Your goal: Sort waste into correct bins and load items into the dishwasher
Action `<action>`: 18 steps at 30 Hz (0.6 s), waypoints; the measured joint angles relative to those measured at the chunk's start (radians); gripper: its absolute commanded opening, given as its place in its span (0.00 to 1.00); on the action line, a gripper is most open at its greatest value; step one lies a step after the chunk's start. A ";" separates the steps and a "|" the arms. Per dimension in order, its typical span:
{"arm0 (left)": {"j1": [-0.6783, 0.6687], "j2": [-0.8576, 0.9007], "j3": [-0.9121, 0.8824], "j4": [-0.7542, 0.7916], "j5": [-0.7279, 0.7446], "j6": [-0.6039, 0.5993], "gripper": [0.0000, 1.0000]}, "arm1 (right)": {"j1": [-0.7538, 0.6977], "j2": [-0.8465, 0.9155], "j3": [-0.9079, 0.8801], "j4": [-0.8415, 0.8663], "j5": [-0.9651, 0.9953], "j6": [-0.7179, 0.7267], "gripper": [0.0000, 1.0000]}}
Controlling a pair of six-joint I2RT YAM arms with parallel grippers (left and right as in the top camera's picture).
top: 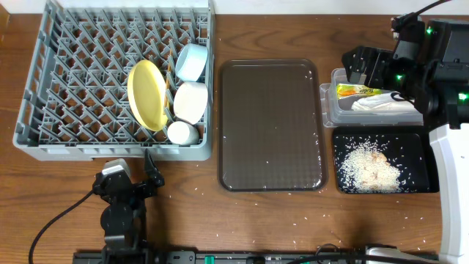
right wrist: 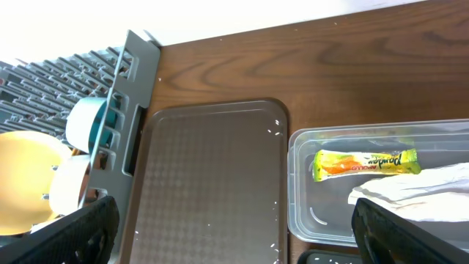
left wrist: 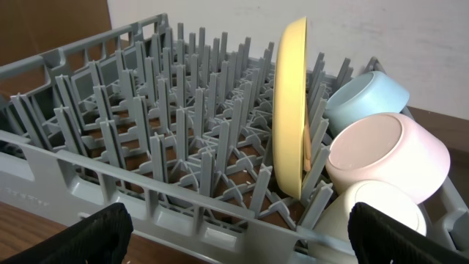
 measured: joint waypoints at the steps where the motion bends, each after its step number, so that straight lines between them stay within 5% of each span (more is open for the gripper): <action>1: 0.000 0.000 0.000 0.000 0.000 0.000 0.94 | 0.000 0.000 0.000 0.000 0.000 0.000 0.99; 18: 0.000 0.000 0.000 0.000 0.000 0.000 0.94 | 0.000 0.000 0.000 -0.024 0.013 -0.008 0.99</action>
